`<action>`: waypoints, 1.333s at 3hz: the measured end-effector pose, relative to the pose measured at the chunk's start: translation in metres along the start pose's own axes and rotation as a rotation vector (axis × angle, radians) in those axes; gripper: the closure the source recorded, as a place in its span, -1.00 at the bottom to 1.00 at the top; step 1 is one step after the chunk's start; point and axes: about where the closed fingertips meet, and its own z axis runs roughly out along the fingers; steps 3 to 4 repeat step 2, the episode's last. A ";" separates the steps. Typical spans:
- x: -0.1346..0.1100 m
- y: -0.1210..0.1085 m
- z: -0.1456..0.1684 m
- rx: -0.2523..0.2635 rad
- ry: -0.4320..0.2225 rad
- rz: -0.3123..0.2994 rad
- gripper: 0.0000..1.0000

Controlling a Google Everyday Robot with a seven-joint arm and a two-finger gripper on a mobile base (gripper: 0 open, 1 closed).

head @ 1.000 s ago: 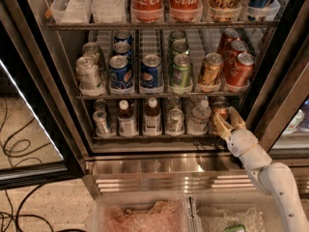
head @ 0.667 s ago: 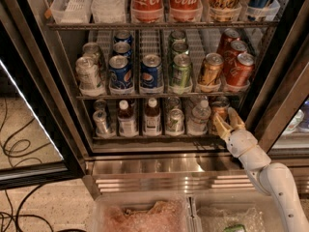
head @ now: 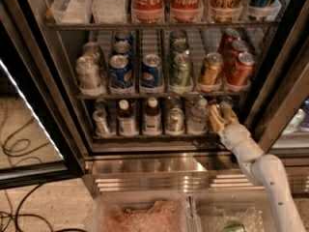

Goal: Pick orange can from bottom shelf of fridge

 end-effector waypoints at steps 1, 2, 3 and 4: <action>-0.005 -0.005 0.034 -0.005 -0.056 -0.023 1.00; -0.005 -0.005 0.034 -0.005 -0.056 -0.023 1.00; -0.005 -0.005 0.034 -0.005 -0.056 -0.023 1.00; -0.005 -0.005 0.034 -0.005 -0.056 -0.023 1.00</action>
Offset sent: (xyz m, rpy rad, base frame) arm 0.0219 0.0084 0.0077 0.0080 -0.0439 0.0000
